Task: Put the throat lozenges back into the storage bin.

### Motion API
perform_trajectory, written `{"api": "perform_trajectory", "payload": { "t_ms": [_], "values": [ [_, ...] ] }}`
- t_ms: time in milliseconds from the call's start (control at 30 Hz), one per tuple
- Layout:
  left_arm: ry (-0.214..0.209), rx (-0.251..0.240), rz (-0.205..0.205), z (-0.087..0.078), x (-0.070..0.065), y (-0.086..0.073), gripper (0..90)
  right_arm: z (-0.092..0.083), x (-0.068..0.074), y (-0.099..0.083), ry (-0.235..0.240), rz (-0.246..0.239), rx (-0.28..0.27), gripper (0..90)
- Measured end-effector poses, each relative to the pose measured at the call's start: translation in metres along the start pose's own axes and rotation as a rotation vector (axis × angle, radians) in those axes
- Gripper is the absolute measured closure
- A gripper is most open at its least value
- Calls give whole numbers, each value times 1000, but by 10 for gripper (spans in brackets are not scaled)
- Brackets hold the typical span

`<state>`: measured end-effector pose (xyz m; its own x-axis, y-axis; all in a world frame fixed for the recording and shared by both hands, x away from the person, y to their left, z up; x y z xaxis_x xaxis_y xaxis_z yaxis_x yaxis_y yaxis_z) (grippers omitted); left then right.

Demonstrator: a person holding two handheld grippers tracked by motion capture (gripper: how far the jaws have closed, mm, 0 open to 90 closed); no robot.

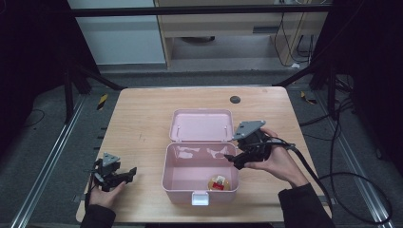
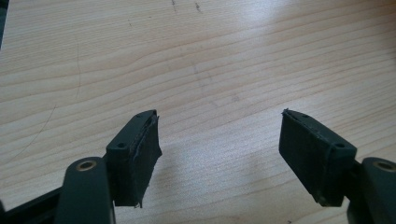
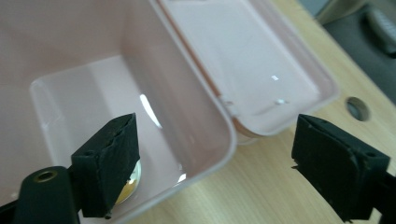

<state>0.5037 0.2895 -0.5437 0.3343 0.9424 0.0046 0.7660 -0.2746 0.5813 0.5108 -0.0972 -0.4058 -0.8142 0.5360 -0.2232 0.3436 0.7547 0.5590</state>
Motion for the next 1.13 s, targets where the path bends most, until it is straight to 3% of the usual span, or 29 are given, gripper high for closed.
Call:
{"api": "perform_trajectory", "payload": {
  "t_ms": [133, 367, 500, 833, 1133],
  "values": [
    [-4, 0, -4, 0, 0, 0, 305, -11, -15, -14, -65, 100, -65, 136],
    [-13, -1, -5, 0, -2, 0, 358, -21, -46, -56, -185, 350, -208, 134],
    [-15, -4, -11, 0, -2, 1, 381, -16, -52, -82, -198, 440, -248, 133],
    [-13, -5, -16, 1, -1, 0, 405, 8, -59, -138, -254, 568, -245, 101],
    [11, 2, -4, 4, 3, -2, 357, 32, -67, -180, -290, 622, -153, 78]
  ]
}}
Point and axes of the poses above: each handheld gripper's, and its own axes: z roughly forward along the jaws, y roughly out of its top, x roughly to its left, the point moved 9 cm from there along z, roughly forward along the jaws, and after that the axes turned 10 degrees about x, right-handed, at the moved point
